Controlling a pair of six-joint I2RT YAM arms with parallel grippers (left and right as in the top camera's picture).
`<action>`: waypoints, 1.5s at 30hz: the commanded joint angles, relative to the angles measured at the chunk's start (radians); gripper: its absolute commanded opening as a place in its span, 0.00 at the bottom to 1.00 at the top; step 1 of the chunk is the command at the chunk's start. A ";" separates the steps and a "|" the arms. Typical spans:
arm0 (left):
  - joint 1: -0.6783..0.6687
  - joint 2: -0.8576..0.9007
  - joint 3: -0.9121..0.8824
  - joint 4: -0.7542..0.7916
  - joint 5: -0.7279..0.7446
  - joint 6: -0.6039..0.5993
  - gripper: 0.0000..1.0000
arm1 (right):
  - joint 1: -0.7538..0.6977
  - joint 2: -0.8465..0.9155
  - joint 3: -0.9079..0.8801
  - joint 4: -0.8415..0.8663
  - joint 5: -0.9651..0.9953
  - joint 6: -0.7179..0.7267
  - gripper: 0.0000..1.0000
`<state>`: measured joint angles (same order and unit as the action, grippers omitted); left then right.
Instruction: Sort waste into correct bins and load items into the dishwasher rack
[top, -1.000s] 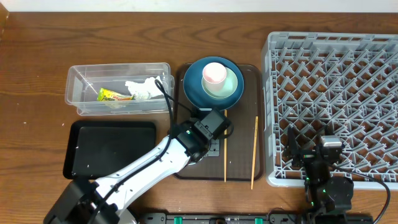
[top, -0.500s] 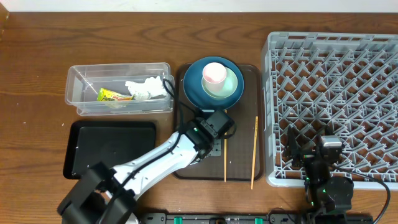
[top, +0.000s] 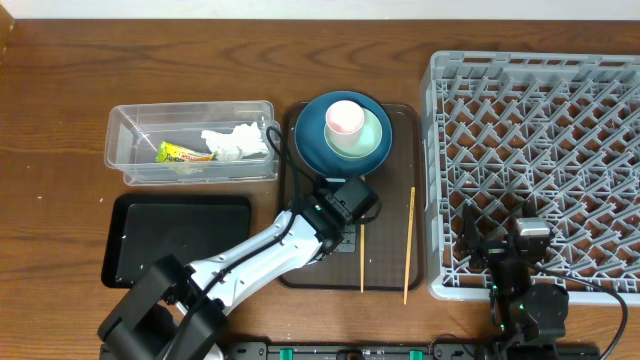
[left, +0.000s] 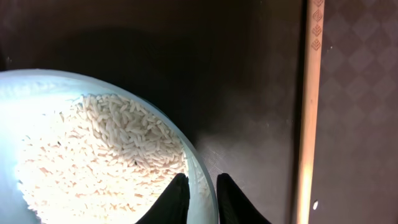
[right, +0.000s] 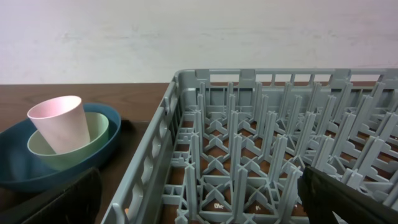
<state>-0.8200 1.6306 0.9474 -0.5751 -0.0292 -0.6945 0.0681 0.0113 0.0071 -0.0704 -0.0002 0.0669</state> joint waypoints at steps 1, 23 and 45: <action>-0.002 0.010 0.014 -0.003 -0.017 0.021 0.15 | 0.009 -0.005 -0.002 -0.004 0.000 -0.005 0.99; -0.002 0.005 0.012 -0.034 -0.016 0.021 0.06 | 0.009 -0.005 -0.002 -0.005 0.000 -0.005 0.99; 0.004 -0.270 0.013 -0.098 -0.010 0.152 0.06 | 0.009 -0.005 -0.002 -0.005 0.000 -0.005 0.99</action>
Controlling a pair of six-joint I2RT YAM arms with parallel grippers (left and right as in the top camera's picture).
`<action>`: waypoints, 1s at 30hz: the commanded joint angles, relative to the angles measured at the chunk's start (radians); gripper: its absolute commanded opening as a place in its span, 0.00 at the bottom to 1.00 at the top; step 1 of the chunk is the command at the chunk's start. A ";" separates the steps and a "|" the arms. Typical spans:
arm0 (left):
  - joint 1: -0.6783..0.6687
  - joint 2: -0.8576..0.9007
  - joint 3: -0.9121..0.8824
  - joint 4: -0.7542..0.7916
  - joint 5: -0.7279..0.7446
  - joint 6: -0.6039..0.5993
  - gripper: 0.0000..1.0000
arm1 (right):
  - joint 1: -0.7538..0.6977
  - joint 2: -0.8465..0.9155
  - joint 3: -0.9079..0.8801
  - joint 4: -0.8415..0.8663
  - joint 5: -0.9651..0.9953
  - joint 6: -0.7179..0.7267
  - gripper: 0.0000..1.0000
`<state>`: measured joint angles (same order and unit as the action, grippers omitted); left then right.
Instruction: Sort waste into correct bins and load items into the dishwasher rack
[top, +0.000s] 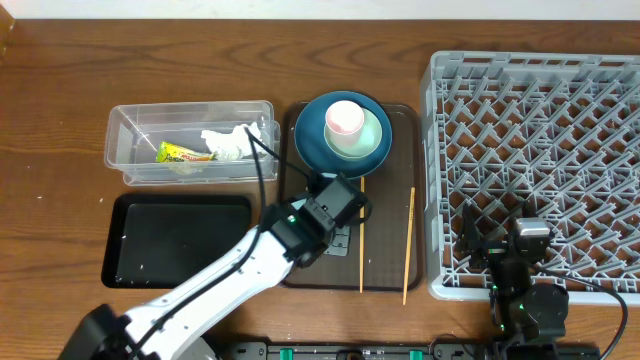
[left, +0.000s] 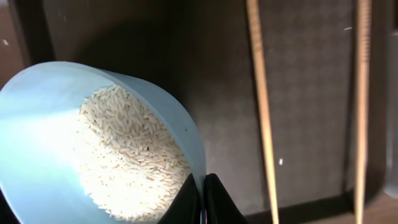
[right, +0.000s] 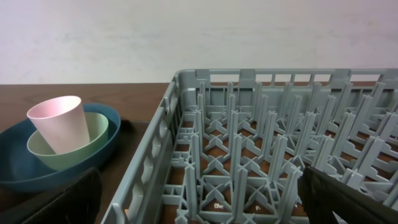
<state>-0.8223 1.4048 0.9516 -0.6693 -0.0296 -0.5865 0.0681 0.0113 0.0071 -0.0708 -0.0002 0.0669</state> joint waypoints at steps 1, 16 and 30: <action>0.011 -0.063 0.008 -0.007 -0.010 0.044 0.06 | 0.009 -0.005 -0.002 -0.004 0.000 -0.005 0.99; 0.491 -0.306 0.008 -0.178 0.129 0.175 0.06 | 0.009 -0.005 -0.002 -0.004 0.000 -0.005 0.99; 1.284 -0.290 -0.010 -0.249 0.999 0.496 0.06 | 0.009 -0.005 -0.002 -0.004 0.000 -0.005 0.99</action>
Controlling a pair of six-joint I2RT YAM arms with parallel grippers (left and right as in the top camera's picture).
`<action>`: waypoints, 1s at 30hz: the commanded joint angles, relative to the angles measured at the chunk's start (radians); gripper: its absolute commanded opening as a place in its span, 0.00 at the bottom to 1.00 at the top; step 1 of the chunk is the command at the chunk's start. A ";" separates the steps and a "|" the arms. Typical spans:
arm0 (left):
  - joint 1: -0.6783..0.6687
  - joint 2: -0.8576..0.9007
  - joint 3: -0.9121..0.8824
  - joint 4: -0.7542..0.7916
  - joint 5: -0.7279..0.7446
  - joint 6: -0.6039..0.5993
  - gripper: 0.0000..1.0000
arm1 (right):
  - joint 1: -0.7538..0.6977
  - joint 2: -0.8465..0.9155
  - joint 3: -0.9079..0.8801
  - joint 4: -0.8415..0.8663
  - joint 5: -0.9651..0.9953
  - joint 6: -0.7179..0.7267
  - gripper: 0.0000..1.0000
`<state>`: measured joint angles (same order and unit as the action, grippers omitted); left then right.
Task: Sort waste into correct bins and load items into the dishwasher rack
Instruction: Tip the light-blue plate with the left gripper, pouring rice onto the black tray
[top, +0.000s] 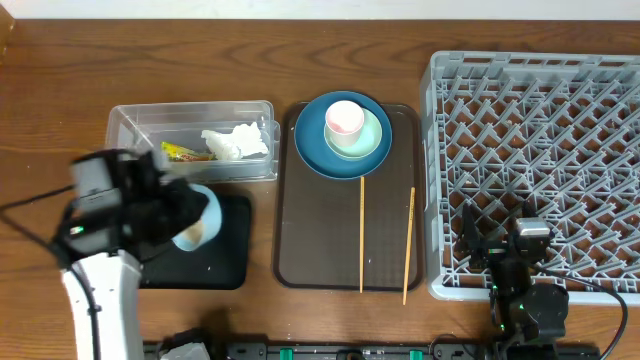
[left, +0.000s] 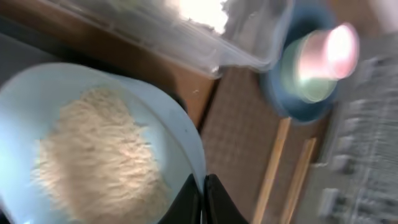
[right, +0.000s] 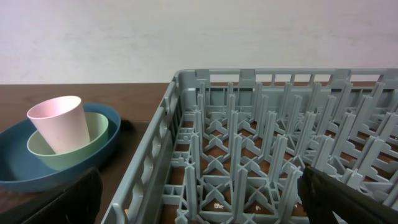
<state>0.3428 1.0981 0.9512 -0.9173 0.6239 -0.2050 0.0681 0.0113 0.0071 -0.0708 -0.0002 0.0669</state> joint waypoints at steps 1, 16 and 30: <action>0.153 0.023 -0.014 -0.002 0.404 0.130 0.06 | 0.009 -0.005 -0.002 -0.004 0.000 -0.005 0.99; 0.443 0.224 -0.167 0.002 0.940 0.332 0.06 | 0.009 -0.005 -0.002 -0.004 0.000 -0.005 0.99; 0.531 0.273 -0.177 -0.023 0.949 0.325 0.06 | 0.009 -0.005 -0.002 -0.004 0.000 -0.005 0.99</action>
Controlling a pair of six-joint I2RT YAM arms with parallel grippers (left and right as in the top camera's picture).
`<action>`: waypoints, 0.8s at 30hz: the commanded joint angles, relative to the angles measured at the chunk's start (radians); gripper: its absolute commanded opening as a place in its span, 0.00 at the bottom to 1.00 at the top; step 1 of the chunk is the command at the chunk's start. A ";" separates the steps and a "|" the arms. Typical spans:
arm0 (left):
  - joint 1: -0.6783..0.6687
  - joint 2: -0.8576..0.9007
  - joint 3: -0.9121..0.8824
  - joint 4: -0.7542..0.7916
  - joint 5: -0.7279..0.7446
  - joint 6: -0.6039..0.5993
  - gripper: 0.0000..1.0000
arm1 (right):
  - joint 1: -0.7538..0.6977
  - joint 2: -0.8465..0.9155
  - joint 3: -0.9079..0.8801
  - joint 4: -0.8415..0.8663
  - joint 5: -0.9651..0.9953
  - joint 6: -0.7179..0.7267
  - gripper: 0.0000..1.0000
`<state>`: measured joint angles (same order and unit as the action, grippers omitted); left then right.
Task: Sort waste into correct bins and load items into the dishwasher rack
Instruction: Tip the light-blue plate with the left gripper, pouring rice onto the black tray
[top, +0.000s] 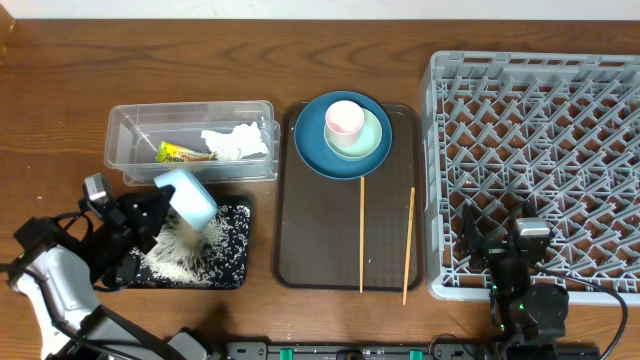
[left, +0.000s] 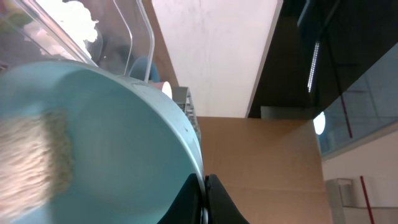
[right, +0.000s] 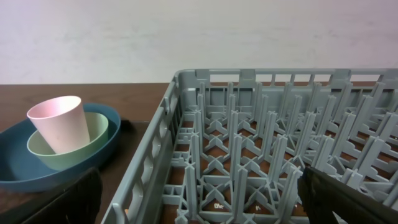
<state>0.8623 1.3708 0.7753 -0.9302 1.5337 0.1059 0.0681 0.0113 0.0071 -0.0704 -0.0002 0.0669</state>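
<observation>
My left gripper is shut on the rim of a light blue bowl, tipped over the black tray. Rice lies heaped and scattered in that tray; some rice still clings inside the bowl. A dark blue plate holds a green bowl and a pink cup at the back of the brown tray. Two chopsticks lie on the brown tray. The grey dishwasher rack stands at the right. My right gripper is open at the rack's near left corner.
A clear plastic bin behind the black tray holds a crumpled tissue and a yellow-green wrapper. The wooden table extends left and behind.
The left gripper has tipped the blue bowl steeply over the black tray, and most of the rice now lies in the tray. The right arm has not moved.
The left gripper's fingers straddled the rim of the rice-filled bowl on the brown tray. Then it was shut on the rim with the bowl lifted. Then the bowl was over the black tray, still full. Now it is tipped and rice lies in the tray.
</observation>
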 joint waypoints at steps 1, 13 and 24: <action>0.011 0.000 -0.002 -0.019 0.039 0.014 0.06 | 0.009 -0.005 -0.002 -0.005 0.000 -0.005 0.99; 0.011 -0.002 -0.001 -0.102 0.040 0.040 0.06 | 0.009 -0.005 -0.002 -0.004 0.000 -0.005 0.99; 0.012 -0.017 -0.001 -0.107 0.039 0.065 0.06 | 0.009 -0.005 -0.002 -0.004 0.000 -0.005 0.99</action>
<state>0.8688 1.3666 0.7746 -1.0336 1.5463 0.1547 0.0681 0.0113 0.0071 -0.0708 -0.0002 0.0669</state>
